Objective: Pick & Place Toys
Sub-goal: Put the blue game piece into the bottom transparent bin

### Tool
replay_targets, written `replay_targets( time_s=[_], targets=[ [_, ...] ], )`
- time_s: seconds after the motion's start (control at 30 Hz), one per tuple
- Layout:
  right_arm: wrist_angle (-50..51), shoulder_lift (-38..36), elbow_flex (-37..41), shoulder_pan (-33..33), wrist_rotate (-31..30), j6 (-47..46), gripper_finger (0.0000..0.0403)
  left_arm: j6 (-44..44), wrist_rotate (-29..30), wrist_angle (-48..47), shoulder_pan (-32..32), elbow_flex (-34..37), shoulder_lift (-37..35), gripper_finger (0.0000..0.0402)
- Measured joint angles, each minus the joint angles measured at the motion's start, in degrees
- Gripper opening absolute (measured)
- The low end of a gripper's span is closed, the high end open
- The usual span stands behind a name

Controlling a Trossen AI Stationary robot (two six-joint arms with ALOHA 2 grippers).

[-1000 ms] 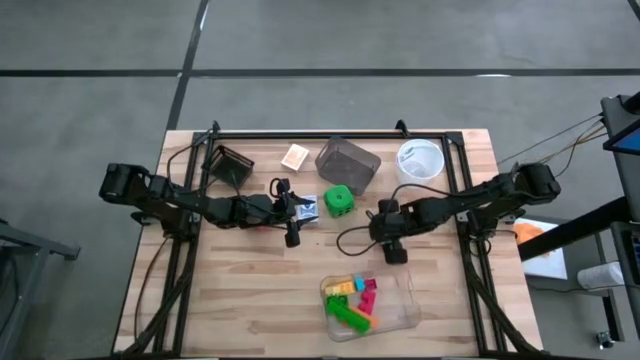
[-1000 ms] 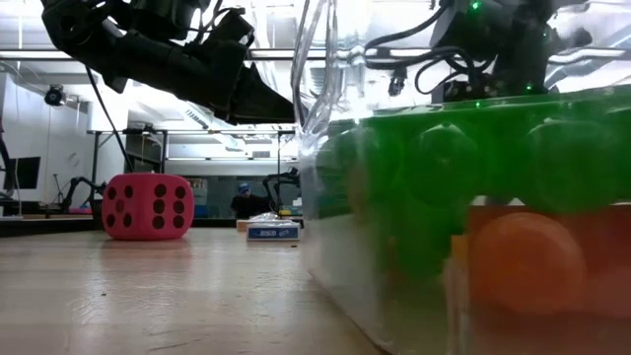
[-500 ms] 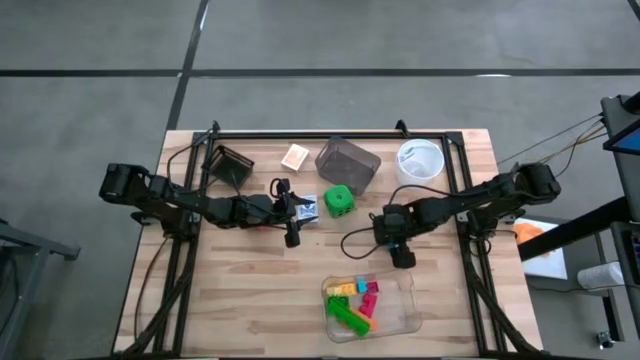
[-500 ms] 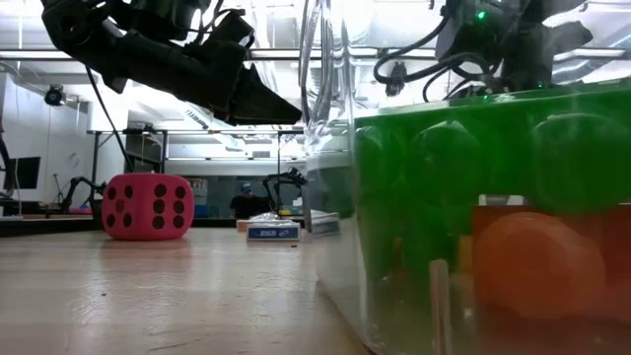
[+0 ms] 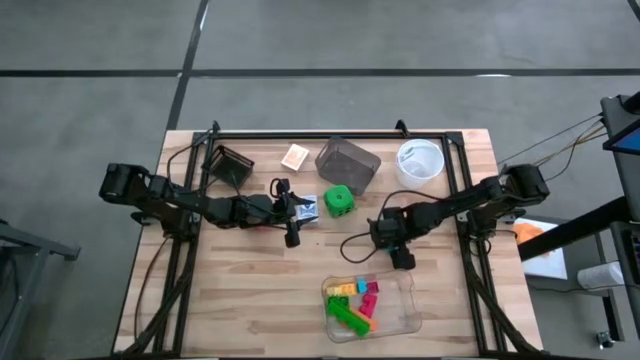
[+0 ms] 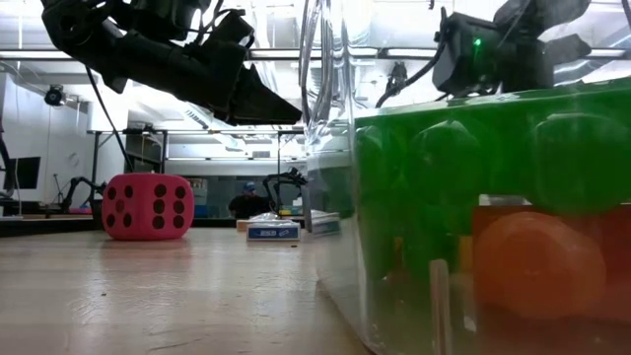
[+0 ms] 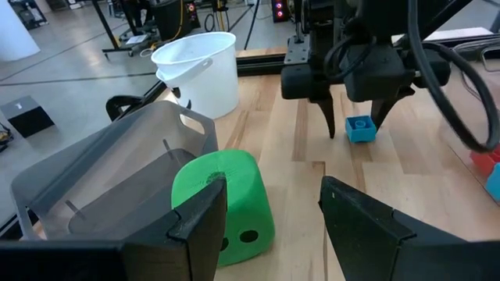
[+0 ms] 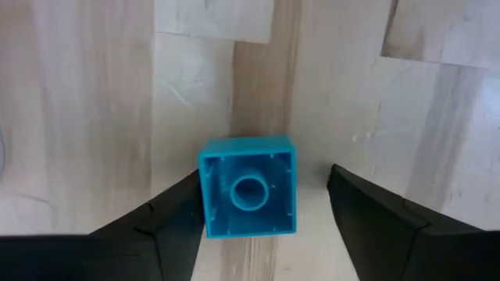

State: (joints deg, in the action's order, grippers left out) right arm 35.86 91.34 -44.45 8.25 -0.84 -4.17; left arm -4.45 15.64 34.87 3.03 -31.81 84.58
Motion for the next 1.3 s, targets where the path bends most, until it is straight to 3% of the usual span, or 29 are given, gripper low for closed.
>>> replay_targets(
  time_s=[0.27,0.53,0.8,0.93,1.17,1.3],
  targets=[
    [-0.9,-2.0,0.3,-0.1,-1.9,0.4,0.0128,0.0,0.0,0.0,0.0,0.0,0.0,0.0208],
    [-0.8,-5.8,0.4,0.2,-2.4,1.3,0.0129,0.0,0.0,0.0,0.0,0.0,0.0,0.0208],
    [-2.8,-17.3,0.7,0.2,-4.3,1.6,0.0129,0.0,0.0,0.0,0.0,0.0,0.0,0.0208],
    [-13.9,-24.8,3.2,0.9,-3.7,1.6,0.0129,0.0,0.0,0.0,0.0,0.0,0.0,0.0208],
    [-46.2,-31.4,15.4,5.2,4.5,-1.2,0.0129,0.0,0.0,0.0,0.0,0.0,0.0,0.0208],
    [-50.2,-31.0,17.5,10.7,3.0,-3.6,0.0129,0.0,0.0,0.0,0.0,0.0,0.0,0.0208]
  ],
)
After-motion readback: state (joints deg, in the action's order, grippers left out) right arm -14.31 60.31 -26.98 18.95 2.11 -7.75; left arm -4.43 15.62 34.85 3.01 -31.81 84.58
